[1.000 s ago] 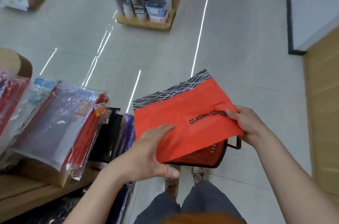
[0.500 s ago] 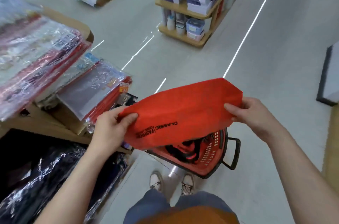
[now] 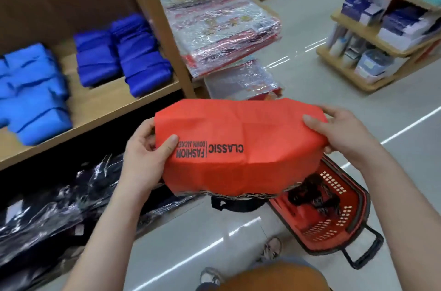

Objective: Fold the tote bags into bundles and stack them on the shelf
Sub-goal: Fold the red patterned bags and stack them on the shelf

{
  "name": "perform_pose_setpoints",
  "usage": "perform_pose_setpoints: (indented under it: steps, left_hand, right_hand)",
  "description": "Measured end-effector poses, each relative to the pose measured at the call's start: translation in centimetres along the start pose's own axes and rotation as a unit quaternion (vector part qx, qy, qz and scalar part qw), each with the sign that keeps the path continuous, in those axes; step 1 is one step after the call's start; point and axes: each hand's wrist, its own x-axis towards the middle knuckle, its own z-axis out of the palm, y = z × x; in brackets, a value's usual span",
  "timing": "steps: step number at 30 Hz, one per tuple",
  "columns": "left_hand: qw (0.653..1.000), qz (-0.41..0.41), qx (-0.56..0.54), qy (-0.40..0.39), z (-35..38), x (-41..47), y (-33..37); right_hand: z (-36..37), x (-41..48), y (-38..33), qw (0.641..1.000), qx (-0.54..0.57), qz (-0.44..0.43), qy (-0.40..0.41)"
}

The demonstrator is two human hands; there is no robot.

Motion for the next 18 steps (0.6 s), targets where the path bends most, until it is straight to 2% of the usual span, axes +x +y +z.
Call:
perform_pose_setpoints:
  steps: [2, 5, 13, 18]
  left_hand:
    - [0.999, 0.022, 0.027, 0.041, -4.5, -1.1, -0.2]
    - [0.994, 0.028, 0.032, 0.097, -11.3, -3.9, -0.4]
    - [0.954, 0.001, 0.057, 0.293, -28.9, -12.4, -0.6]
    - [0.904, -0.008, 0.123, 0.409, -37.4, -19.7, -1.7]
  right_hand:
    - [3.7, -0.5, -1.7, 0.995, -0.009, 0.003, -0.097]
    - [9.5, -1.6, -4.3, 0.982, 0.027, 0.019, -0.185]
    - [26.5, -5.9, -13.0, 0.939, 0.002, -0.049, -0.341]
    - [37.4, -9.3, -17.4, 0.900, -0.025, -0.101, -0.423]
